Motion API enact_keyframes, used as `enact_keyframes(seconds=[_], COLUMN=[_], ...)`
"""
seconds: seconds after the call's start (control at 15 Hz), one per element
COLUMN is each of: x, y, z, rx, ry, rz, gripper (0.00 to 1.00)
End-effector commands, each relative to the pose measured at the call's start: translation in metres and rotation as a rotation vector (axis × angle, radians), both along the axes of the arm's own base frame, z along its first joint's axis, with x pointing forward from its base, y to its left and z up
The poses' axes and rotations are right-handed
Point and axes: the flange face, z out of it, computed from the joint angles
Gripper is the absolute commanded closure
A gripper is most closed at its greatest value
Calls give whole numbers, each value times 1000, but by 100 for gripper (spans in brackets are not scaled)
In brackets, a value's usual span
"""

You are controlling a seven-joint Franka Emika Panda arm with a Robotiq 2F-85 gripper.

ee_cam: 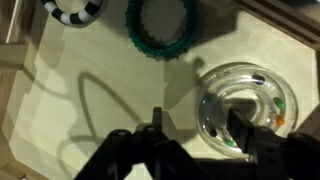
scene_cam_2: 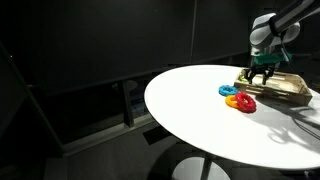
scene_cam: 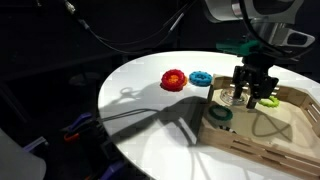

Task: Remove the clear ring from the wooden tray and place it on the rings pile on the table

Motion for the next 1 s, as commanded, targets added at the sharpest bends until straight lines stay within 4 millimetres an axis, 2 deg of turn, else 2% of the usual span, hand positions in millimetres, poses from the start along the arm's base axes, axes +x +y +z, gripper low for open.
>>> enact_keyframes(seconds=[0.0, 0.27, 0.33, 0.4, 0.93], x=[3, 3, 2, 0, -17], y=[-3, -3, -3, -3, 7], z=[0, -2, 1, 5, 54], rx=[-2, 0, 3, 4, 18], ry=[-12, -15, -21, -27, -46], rz=[-5, -8, -6, -6, 10], gripper=[60, 92, 96, 91, 91])
